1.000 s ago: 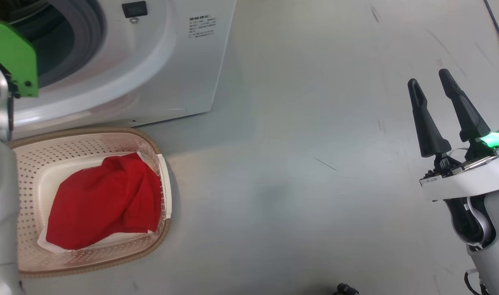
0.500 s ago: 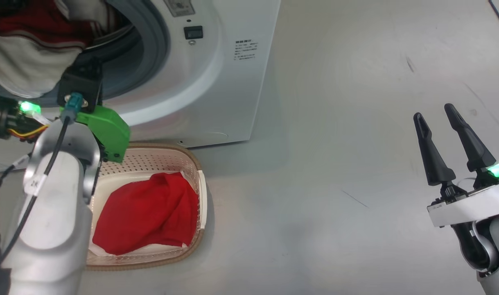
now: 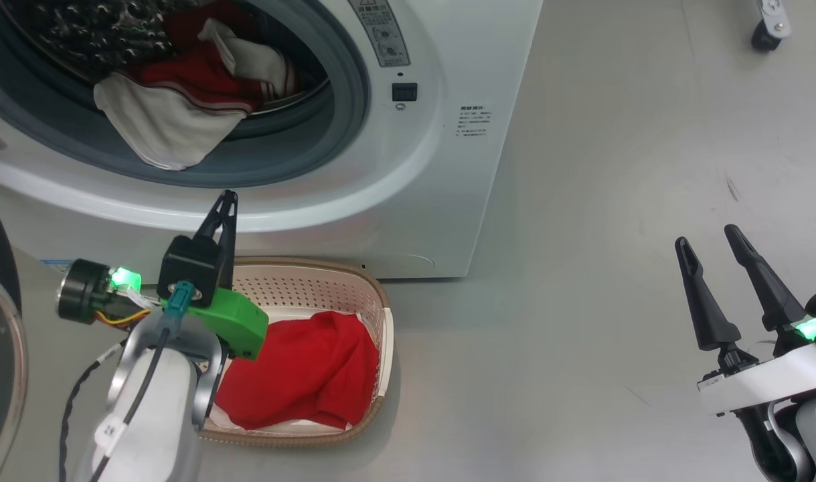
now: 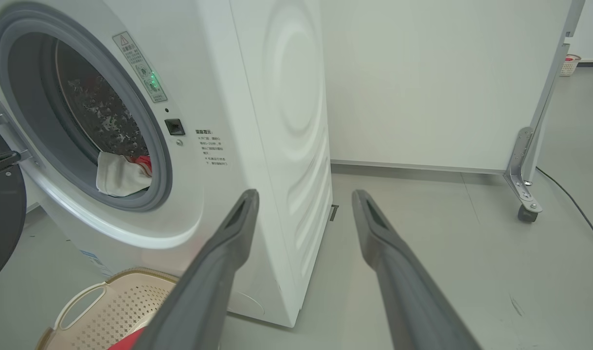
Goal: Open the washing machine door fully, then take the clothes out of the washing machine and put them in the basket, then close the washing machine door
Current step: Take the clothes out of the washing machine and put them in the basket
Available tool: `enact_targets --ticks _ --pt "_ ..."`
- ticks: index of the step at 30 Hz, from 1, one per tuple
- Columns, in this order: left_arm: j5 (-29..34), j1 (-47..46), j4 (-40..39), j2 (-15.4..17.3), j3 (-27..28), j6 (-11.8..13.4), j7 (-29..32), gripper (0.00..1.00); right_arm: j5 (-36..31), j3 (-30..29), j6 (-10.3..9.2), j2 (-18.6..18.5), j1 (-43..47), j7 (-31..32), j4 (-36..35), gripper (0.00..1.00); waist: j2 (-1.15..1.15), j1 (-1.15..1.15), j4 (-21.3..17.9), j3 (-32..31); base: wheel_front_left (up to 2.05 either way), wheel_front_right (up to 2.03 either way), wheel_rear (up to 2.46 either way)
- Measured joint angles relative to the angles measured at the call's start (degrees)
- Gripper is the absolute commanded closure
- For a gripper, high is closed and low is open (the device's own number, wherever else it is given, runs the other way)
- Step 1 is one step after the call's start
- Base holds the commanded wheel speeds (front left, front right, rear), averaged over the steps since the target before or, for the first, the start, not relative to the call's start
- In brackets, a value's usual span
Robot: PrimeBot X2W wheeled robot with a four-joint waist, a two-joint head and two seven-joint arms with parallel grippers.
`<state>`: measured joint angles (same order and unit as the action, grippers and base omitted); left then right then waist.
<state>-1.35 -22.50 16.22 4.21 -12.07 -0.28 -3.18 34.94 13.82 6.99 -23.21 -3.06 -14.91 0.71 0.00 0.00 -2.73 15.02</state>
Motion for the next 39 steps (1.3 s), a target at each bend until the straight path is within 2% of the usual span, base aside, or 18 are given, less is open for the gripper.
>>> enact_targets --ticks 6,7,8,9,21,39 --pt "-1.0 4.7 -1.4 -0.2 -1.1 0.0 -3.9 1.0 -0.8 1.2 0.0 0.9 1.2 0.0 0.0 0.0 0.0 0.0 1.9 -2.9 0.0 0.0 0.0" --pt "-1.1 5.4 -1.6 -0.2 -1.3 0.0 -4.4 0.71 -0.8 1.2 0.0 1.1 1.4 0.0 0.0 0.0 0.0 0.0 2.1 -3.4 0.0 0.0 0.0" --pt "-1.1 6.1 -1.9 -0.2 -1.4 0.0 -4.9 0.1 -0.9 1.4 0.0 1.2 1.5 0.0 0.0 0.0 0.0 0.0 2.3 -3.8 0.0 0.0 0.0" --pt "-1.1 6.6 -2.1 -0.2 -1.4 0.0 -5.3 0.0 -0.9 1.5 0.0 1.4 1.5 0.0 0.0 0.0 0.0 0.0 2.4 -4.2 0.0 0.0 0.0" --pt "-1.6 13.0 -4.1 -1.1 -2.4 3.0 -9.3 0.0 -1.6 2.1 0.0 2.6 2.7 0.0 -0.1 0.0 0.0 0.0 2.3 -6.6 0.0 0.0 0.0" --pt "-1.6 13.5 -7.2 -1.3 -3.8 4.5 -10.4 0.0 -1.9 1.5 0.0 3.3 2.7 0.0 -0.9 0.0 0.0 0.0 1.6 -5.2 0.0 0.0 0.0"
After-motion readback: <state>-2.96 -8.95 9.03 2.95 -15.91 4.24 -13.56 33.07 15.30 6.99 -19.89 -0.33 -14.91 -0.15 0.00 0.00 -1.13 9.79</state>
